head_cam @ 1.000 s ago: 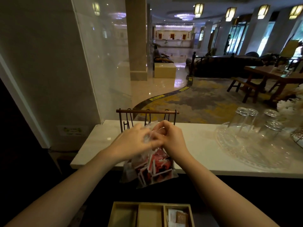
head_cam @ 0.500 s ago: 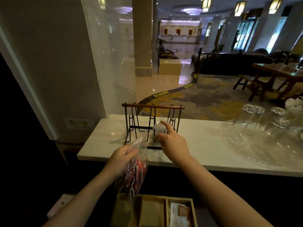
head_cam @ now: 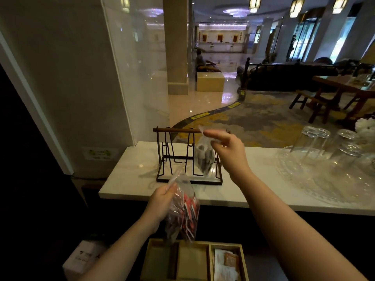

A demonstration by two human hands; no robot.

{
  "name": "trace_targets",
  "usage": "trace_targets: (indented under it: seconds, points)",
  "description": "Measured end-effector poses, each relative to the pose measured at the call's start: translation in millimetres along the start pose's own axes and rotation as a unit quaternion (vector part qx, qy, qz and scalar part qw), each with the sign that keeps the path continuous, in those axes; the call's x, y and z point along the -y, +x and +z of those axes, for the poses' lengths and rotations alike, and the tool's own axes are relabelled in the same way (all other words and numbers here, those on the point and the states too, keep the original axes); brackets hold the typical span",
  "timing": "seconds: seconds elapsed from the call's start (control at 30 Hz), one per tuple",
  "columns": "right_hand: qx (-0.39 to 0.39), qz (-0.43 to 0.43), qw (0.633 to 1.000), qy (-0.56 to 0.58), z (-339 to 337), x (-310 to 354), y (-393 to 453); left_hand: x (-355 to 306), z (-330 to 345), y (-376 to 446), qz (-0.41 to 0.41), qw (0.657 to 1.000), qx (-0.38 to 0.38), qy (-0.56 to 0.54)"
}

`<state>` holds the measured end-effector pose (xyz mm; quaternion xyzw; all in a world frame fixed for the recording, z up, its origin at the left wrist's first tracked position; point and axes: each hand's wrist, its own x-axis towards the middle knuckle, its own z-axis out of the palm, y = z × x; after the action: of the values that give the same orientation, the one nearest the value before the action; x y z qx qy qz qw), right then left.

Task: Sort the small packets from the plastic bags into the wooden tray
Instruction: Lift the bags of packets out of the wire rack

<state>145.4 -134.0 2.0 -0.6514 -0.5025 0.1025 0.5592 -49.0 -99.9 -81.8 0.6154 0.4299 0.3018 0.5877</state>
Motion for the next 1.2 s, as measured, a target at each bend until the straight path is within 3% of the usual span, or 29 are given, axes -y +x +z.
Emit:
trace_targets:
  seconds: [0.13,0.27,0.53,0.83,1.0,1.2]
  points:
    - [0.058,0.065,0.956,0.281,-26,39,-19,4,2,0,-0.001,1.000,0.012,-0.026]
    - [0.094,0.134,0.915,0.370,-22,35,-49,5,5,-8,0.011,0.998,0.039,-0.056]
    - [0.087,0.249,0.907,0.329,5,-28,-138,62,25,-60,-0.064,0.983,0.070,-0.156]
    - [0.141,0.214,0.957,0.135,36,-104,-227,152,45,-107,-0.188,0.975,0.030,-0.112]
    - [0.144,0.246,0.953,0.101,43,-129,-256,172,48,-111,-0.198,0.973,0.046,-0.111]
    - [0.123,0.257,0.958,0.035,30,-152,-276,180,33,-107,-0.101,0.990,0.078,0.057]
